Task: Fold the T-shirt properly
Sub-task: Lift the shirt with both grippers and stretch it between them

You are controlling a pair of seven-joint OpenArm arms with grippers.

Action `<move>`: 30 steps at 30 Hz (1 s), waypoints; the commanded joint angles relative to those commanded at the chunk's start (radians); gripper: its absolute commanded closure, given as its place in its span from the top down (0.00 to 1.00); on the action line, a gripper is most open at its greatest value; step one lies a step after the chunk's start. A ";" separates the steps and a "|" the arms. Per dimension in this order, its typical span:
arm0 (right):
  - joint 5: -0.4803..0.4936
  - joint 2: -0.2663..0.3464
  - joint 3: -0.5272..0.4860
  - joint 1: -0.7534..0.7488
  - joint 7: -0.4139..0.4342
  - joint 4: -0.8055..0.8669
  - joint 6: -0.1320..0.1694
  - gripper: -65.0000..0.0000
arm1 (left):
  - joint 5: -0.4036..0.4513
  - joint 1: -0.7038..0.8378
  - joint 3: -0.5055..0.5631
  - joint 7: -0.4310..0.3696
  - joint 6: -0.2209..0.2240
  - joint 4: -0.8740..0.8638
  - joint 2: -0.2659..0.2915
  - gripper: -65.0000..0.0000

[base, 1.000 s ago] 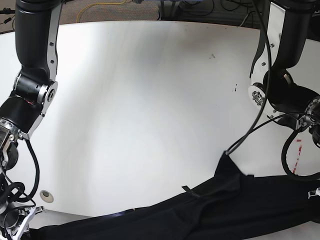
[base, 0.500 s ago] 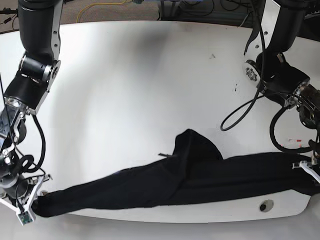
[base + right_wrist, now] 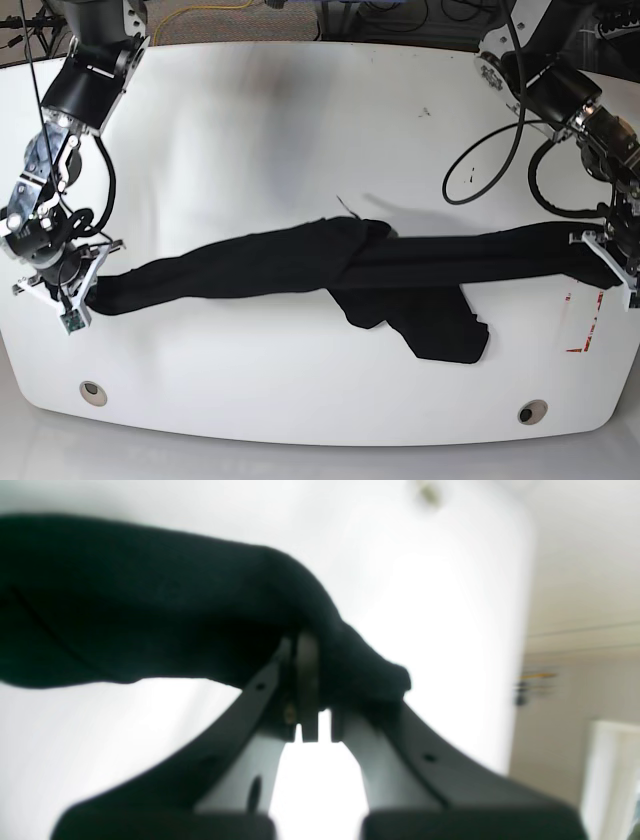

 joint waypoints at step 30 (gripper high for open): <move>-0.011 -0.123 0.080 -0.272 0.003 0.000 0.000 0.00 | 0.002 0.388 -0.017 -0.005 0.000 -0.009 -0.029 0.00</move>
